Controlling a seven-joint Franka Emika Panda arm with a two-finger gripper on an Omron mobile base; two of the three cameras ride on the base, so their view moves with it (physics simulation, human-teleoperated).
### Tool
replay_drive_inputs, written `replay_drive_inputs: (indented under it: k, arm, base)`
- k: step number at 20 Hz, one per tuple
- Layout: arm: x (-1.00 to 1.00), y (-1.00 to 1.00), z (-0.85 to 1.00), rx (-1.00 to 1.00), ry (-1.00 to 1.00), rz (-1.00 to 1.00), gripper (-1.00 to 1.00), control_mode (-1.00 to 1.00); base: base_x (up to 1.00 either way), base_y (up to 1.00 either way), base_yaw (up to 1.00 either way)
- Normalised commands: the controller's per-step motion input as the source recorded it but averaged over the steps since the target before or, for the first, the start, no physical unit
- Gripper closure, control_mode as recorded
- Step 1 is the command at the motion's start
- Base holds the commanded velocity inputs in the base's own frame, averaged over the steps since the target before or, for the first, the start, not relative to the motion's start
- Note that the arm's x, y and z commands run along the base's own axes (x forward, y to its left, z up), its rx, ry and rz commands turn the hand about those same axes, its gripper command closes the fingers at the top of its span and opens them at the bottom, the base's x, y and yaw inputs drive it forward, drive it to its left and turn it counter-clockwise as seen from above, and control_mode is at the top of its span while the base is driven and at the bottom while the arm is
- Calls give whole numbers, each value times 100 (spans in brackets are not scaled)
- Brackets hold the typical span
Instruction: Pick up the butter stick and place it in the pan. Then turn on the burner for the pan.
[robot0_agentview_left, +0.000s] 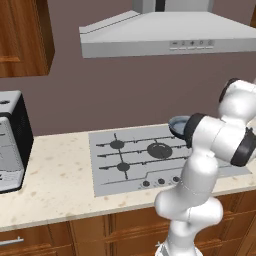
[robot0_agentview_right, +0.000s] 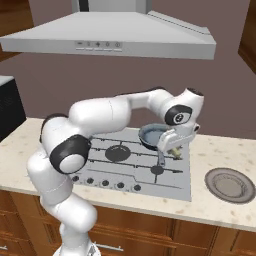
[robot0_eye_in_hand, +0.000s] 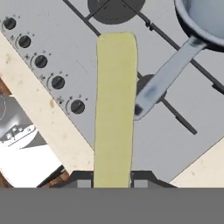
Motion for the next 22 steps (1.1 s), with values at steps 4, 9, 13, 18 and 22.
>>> replay_drive_inputs:
  k: [4,9,13,18,22]
  arm:
    - [46,54,16,0,0,-12,100,-100]
    - [56,46,3,0,0,-15,100,-100]
    - [55,22,0,5,2,-18,100,-100]
    - [60,0,-6,8,0,-16,100,-100]
    - [32,4,-5,5,0,-15,100,-100]
  base:
    - [0,0,0]
    - [0,0,0]
    - [0,0,0]
    - [0,0,0]
    - [0,0,0]
